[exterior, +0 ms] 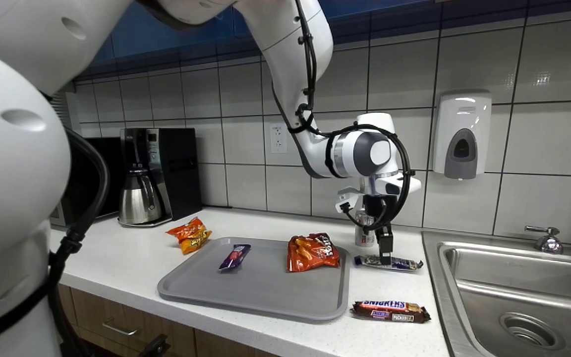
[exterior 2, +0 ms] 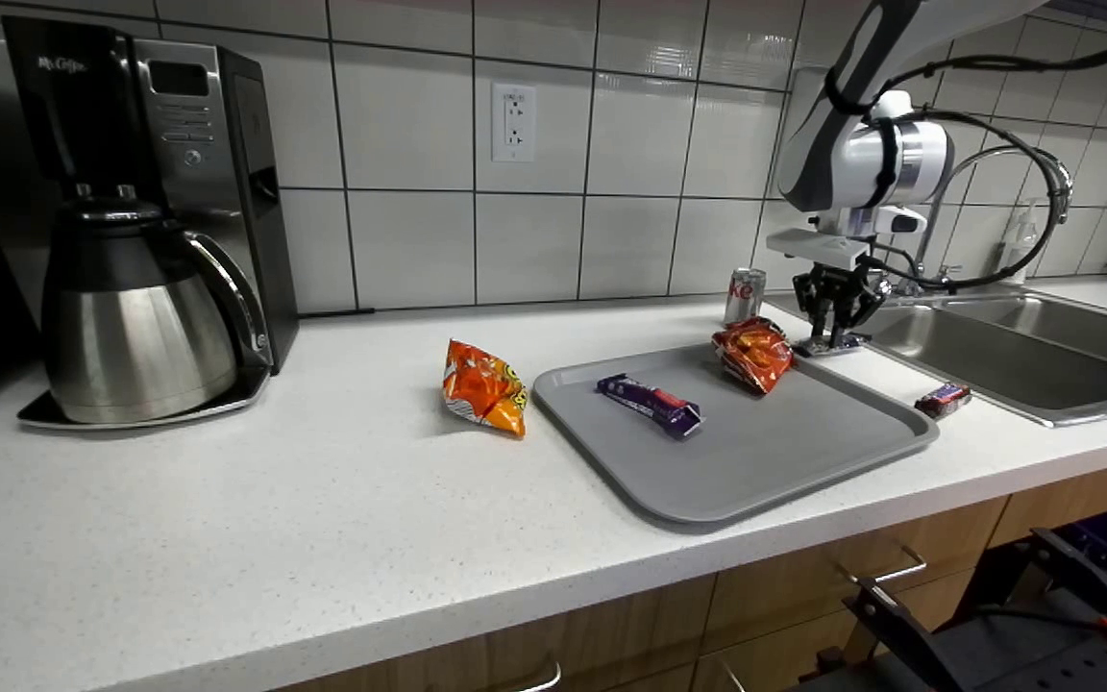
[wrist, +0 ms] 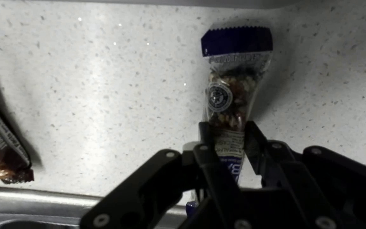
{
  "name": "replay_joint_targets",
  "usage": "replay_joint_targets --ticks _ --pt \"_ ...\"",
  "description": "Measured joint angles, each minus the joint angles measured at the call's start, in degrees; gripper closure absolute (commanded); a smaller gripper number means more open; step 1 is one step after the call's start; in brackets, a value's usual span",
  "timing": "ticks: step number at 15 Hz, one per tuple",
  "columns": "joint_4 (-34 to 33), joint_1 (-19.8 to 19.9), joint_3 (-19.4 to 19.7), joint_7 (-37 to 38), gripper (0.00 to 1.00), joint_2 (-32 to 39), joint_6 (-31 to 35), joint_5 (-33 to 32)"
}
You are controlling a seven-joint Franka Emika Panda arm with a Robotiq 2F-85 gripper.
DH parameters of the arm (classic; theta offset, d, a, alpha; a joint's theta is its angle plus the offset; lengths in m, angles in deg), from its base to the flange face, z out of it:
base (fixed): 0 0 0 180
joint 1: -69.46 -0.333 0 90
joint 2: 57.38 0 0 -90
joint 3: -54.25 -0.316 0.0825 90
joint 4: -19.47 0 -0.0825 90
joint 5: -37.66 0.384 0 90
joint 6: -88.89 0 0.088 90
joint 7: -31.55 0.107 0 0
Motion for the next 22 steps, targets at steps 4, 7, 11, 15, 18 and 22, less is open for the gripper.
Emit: replay_joint_targets --ticks 4,7,11,15,18,22 --pt "1.75 -0.36 0.0 -1.31 0.93 -2.83 0.17 -0.61" --pt "4.28 -0.53 0.0 -2.68 0.93 -5.95 0.4 -1.68" --pt "8.7 -0.8 0.0 -4.45 0.93 -10.61 1.15 -3.42" --pt "14.05 -1.77 0.01 -4.93 0.93 -15.21 2.38 -6.51" --pt "17.82 -2.81 0.0 -4.91 0.93 -18.0 2.94 -8.6" --pt "22.21 -4.28 -0.18 -4.68 0.93 -20.67 3.83 -9.96"
